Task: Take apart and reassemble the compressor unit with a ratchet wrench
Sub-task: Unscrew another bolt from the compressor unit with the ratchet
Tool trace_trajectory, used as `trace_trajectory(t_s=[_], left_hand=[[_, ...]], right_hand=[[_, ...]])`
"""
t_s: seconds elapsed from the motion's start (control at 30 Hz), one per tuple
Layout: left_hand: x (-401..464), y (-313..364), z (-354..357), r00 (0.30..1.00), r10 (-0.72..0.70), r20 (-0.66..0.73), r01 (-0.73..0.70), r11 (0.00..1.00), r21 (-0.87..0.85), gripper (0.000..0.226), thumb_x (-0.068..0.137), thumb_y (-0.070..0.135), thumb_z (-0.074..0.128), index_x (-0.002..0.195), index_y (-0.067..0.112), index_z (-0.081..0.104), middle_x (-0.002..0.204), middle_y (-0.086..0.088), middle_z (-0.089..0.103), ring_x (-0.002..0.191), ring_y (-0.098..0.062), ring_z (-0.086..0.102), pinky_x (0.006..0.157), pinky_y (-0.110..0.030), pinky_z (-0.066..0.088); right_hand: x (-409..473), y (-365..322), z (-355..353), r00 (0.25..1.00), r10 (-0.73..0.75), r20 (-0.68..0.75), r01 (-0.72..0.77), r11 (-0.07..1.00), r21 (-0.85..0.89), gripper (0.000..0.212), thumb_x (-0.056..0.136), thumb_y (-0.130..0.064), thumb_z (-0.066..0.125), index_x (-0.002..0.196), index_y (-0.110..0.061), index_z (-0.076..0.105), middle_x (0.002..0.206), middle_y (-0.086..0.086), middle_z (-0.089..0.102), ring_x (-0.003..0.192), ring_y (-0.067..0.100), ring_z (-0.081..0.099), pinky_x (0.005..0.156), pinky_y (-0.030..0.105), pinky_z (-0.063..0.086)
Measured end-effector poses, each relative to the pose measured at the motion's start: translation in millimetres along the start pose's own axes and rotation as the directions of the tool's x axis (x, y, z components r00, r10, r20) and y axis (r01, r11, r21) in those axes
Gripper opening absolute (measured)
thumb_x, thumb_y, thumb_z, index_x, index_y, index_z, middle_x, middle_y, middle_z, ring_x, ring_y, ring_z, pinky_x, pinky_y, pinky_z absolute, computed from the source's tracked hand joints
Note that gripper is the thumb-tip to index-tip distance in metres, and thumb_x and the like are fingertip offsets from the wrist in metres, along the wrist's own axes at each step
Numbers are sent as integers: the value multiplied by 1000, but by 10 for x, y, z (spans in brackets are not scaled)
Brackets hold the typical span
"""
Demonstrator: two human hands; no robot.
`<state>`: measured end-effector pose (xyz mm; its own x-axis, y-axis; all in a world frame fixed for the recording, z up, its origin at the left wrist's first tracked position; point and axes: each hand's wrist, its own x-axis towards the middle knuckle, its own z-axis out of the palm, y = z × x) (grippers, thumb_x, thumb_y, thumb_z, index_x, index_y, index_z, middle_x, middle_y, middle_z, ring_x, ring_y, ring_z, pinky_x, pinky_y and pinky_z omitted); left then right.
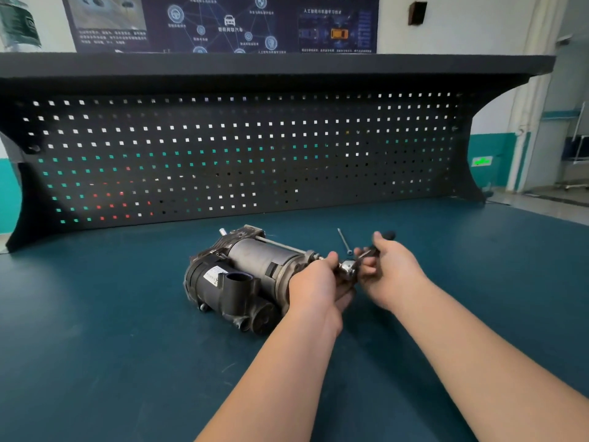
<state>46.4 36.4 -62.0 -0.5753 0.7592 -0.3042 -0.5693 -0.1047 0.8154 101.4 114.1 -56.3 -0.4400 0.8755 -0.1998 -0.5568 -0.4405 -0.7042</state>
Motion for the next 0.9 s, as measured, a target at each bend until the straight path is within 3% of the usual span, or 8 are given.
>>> trace_trajectory(t_s=[0.1,0.23,0.33,0.4,0.53,0.63,0.73,0.9], left_hand=[[-3,-25,-8,1000,26,3,-26,999,20,16,92,20,57,96,5,62,88,-13,68,68,-23,64,63,-33,53],[-23,-43,-15,999,40,23,-40,999,-2,20,89,21,61,100,6,70,93,-11,73,75,-22,68,72,-33,56],[-20,-34,-21,999,28,16,-27,999,-33,19,90,18,60,100,4,68,90,-12,71,77,-25,67,75,-35,56],[-6,-36,-21,1000,19,7,-19,999,-36,18,90,17,60,98,2,65,93,-15,70,77,-26,65,70,-34,54],[-1,-33,-11,1000,4,15,-3,998,-69,12,91,16,58,91,4,61,71,-10,71,55,-18,66,49,-22,52],[-19,-34,0,1000,1,4,-1,996,-94,12,91,15,58,92,4,61,63,-9,69,49,-18,66,43,-20,52],[-2,-71,-2,999,32,-28,-34,997,-66,15,90,19,61,93,4,64,81,-12,68,70,-24,65,61,-28,51],[-38,-73,-13,999,35,2,-34,993,-116,16,90,18,57,84,13,70,79,-7,67,66,-19,62,55,-24,52]], right_hand=[[-131,-19,78,822,-505,265,569,707,-420,25,97,-34,49,77,-19,51,57,5,59,32,4,41,36,18,31],[-315,49,95,505,-574,644,856,239,-458,16,88,-41,52,76,-31,50,60,-1,61,49,8,53,52,26,46],[-303,57,98,547,-618,565,829,309,-465,20,93,-37,53,76,-26,50,56,-2,59,47,10,53,47,20,46],[-200,20,96,717,-615,329,684,530,-501,21,96,-34,50,79,-21,51,54,0,59,36,5,46,37,18,36],[-19,54,-7,995,-20,-96,19,1000,-8,25,101,-20,41,78,-11,39,63,10,50,21,5,31,27,10,20],[-36,91,-8,989,128,-75,-117,984,135,27,101,-19,39,76,-10,39,65,7,47,19,4,29,25,10,17],[-96,34,69,946,-316,67,323,928,-186,21,100,-26,45,83,-15,47,59,9,53,24,4,31,28,13,21],[-344,104,103,518,-530,671,855,304,-419,11,86,-44,53,95,-39,55,57,-3,58,52,11,54,51,32,47]])
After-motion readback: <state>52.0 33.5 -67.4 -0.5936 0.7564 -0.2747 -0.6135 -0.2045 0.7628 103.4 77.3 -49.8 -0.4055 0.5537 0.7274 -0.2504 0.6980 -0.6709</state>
